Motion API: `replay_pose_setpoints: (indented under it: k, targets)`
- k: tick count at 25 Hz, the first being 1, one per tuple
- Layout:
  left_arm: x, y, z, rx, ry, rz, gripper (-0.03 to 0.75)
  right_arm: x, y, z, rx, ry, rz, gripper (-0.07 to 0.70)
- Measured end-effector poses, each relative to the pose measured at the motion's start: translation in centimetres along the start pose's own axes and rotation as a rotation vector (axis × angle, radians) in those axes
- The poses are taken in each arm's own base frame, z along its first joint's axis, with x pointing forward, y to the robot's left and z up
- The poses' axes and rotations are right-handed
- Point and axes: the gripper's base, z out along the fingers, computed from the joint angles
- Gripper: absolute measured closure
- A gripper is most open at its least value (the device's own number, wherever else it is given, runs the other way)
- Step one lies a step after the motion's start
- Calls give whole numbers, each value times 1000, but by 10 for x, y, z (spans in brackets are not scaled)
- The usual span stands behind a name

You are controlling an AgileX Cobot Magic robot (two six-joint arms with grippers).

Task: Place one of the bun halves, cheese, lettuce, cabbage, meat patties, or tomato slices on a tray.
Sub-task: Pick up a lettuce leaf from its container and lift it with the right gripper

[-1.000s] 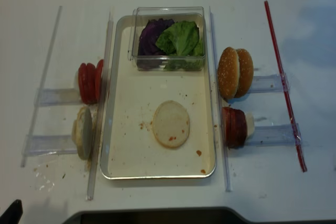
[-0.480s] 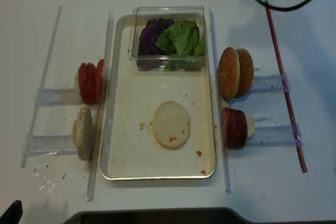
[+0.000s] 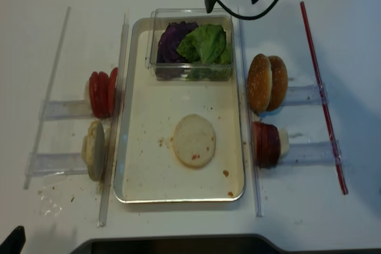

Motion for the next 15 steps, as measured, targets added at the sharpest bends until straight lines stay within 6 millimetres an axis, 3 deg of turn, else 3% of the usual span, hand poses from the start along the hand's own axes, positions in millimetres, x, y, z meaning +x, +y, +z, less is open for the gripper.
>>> replay_pose_setpoints:
  k: [15]
  targets:
    - [0,0,0,0,0,0,430,-7,10,43,0,55,3,-64]
